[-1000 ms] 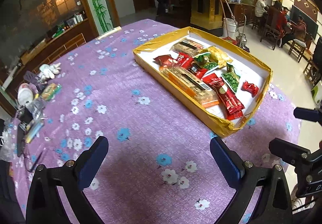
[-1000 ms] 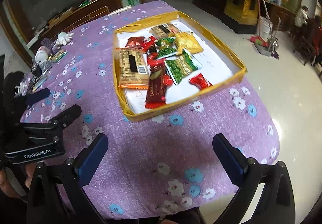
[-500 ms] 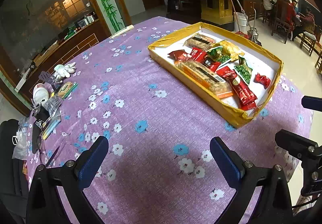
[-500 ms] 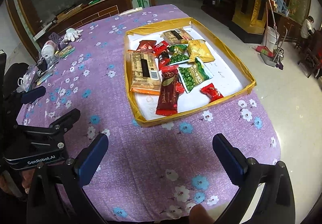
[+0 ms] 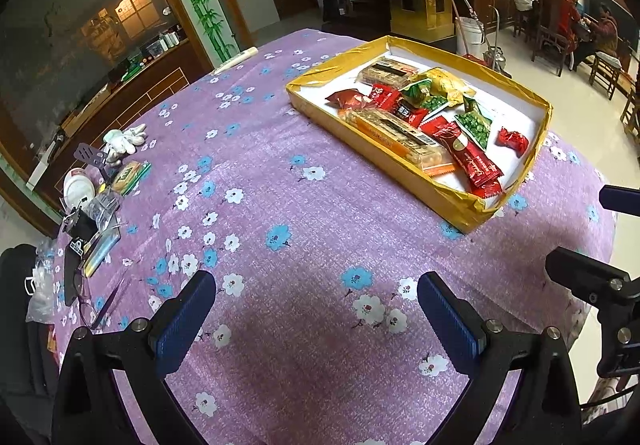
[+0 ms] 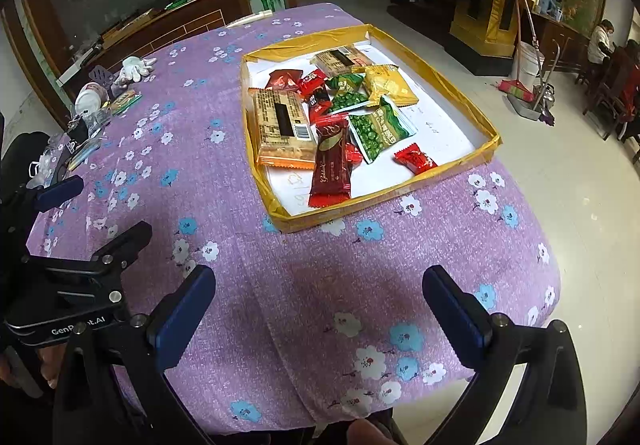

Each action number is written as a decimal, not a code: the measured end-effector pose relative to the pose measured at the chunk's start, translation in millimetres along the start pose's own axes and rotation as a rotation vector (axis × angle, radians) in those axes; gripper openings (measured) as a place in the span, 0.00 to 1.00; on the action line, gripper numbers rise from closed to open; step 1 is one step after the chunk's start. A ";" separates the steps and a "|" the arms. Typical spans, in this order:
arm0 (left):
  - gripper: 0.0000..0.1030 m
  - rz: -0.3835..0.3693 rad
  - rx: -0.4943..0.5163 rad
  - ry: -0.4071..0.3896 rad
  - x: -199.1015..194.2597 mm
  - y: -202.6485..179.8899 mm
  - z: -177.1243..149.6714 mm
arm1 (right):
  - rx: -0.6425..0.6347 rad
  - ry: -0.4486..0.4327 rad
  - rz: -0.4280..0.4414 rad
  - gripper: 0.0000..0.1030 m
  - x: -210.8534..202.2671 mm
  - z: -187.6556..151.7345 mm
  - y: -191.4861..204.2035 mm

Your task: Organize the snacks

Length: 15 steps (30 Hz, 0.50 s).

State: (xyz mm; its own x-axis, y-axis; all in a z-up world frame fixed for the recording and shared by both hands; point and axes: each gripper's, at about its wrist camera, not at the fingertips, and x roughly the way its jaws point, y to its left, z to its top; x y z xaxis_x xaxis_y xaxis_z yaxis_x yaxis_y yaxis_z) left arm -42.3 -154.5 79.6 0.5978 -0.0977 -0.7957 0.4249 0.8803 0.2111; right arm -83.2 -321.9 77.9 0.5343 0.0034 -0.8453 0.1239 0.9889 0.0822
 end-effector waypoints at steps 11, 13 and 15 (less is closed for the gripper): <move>0.99 -0.014 0.019 -0.012 -1.9 -3.3 2.6 | 0.002 -0.015 -0.015 1.00 -5.1 2.6 -0.2; 0.99 -0.015 0.022 -0.020 -3.7 -4.0 3.3 | 0.001 -0.019 -0.019 1.00 -5.9 4.1 -0.3; 0.99 -0.024 0.022 -0.028 -5.7 -4.0 4.3 | 0.001 -0.021 -0.019 1.00 -6.1 5.3 -0.7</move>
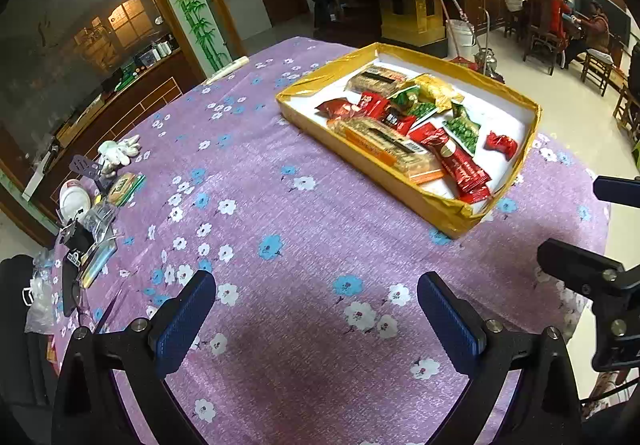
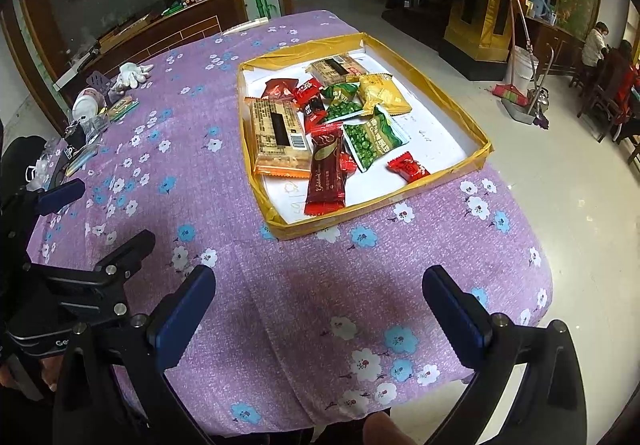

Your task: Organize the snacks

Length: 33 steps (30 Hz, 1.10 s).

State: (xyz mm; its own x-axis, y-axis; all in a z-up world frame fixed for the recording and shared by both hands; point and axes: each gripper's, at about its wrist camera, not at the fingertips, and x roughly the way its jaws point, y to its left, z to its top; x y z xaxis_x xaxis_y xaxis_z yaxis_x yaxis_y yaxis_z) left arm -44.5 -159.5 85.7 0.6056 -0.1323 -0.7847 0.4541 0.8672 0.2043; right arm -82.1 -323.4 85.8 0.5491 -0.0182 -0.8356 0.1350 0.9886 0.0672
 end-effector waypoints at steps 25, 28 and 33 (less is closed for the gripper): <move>0.99 -0.061 0.050 0.004 1.4 -21.1 7.0 | 0.033 0.012 -0.013 1.00 2.0 -1.2 -16.8; 0.99 -0.068 0.056 0.002 1.0 -24.3 7.8 | 0.039 0.012 -0.015 1.00 1.4 -2.1 -19.5; 0.99 -0.078 0.060 0.006 1.5 -26.9 8.1 | 0.048 0.014 -0.018 1.00 1.2 -3.1 -22.9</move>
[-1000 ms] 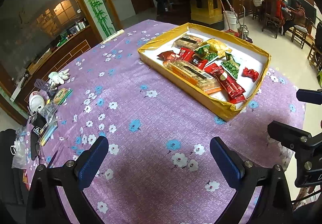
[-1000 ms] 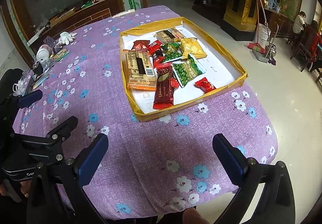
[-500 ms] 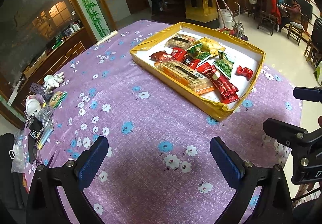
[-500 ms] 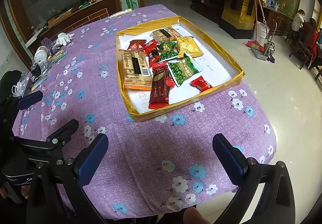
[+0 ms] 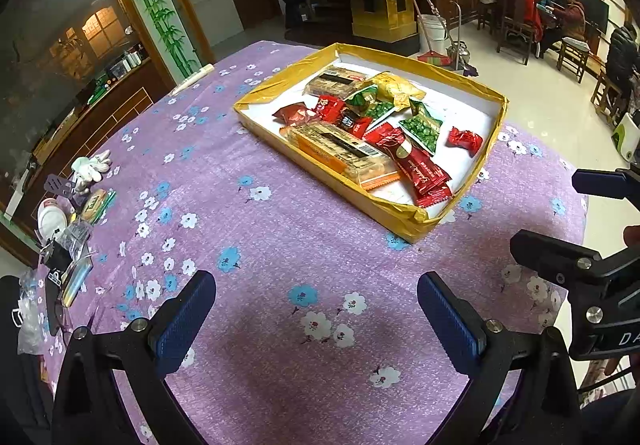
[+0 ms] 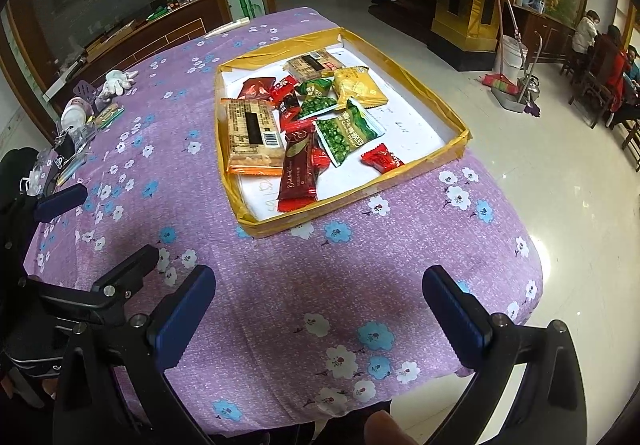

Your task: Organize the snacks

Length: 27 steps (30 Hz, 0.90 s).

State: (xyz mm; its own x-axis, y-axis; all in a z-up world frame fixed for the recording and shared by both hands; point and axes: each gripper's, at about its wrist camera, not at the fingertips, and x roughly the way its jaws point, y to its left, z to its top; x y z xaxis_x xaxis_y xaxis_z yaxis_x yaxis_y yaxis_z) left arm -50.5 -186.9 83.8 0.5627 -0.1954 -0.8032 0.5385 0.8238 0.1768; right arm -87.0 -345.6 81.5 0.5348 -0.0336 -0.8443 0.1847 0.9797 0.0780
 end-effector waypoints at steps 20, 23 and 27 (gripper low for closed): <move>0.99 0.144 -0.224 0.095 -13.0 73.3 -68.5 | -0.186 0.081 0.143 1.00 32.7 0.4 80.7; 0.99 0.181 -0.286 0.112 -20.6 91.6 -86.5 | -0.236 0.092 0.177 1.00 37.0 -0.7 106.1; 0.99 0.238 -0.392 0.140 -34.1 123.8 -118.0 | -0.296 0.114 0.221 1.00 42.7 -2.5 138.1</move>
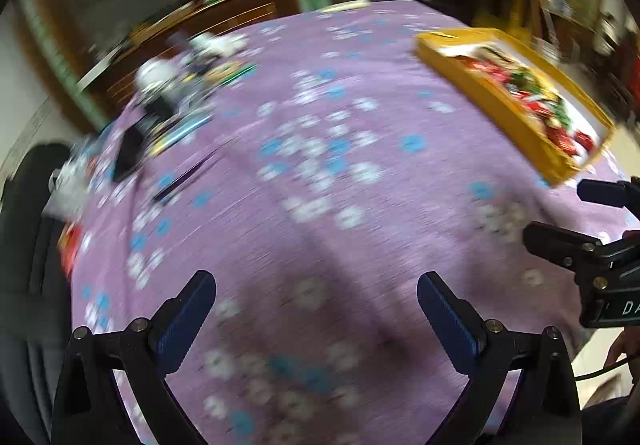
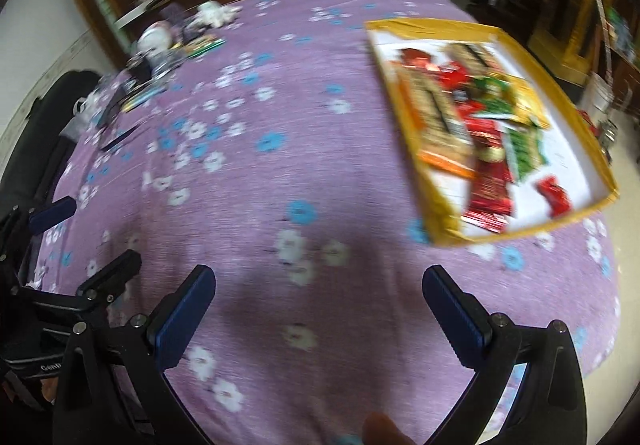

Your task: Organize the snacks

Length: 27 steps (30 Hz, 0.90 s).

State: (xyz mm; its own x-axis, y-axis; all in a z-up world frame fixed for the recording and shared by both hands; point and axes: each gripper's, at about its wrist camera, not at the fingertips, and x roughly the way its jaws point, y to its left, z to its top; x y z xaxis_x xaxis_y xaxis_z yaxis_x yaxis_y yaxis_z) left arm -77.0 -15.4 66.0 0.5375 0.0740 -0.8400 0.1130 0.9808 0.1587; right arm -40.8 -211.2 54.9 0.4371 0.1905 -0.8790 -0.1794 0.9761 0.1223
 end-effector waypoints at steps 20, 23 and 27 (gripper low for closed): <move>0.99 0.106 -0.238 0.073 27.1 88.4 -9.7 | -0.181 0.053 0.046 1.00 45.4 35.5 72.6; 0.99 0.080 -0.246 0.076 36.3 84.0 1.4 | -0.198 0.043 0.030 1.00 51.1 47.7 72.2; 0.99 0.053 -0.248 0.092 52.0 75.9 12.6 | -0.213 0.039 0.020 1.00 58.2 58.0 69.5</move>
State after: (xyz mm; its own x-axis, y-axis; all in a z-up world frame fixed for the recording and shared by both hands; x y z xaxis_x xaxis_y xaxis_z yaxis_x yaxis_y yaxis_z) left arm -30.0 60.5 40.9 0.4575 0.1315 -0.8794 -0.1274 0.9885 0.0814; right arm 23.2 -126.2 39.0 0.3975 0.2012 -0.8953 -0.3717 0.9273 0.0434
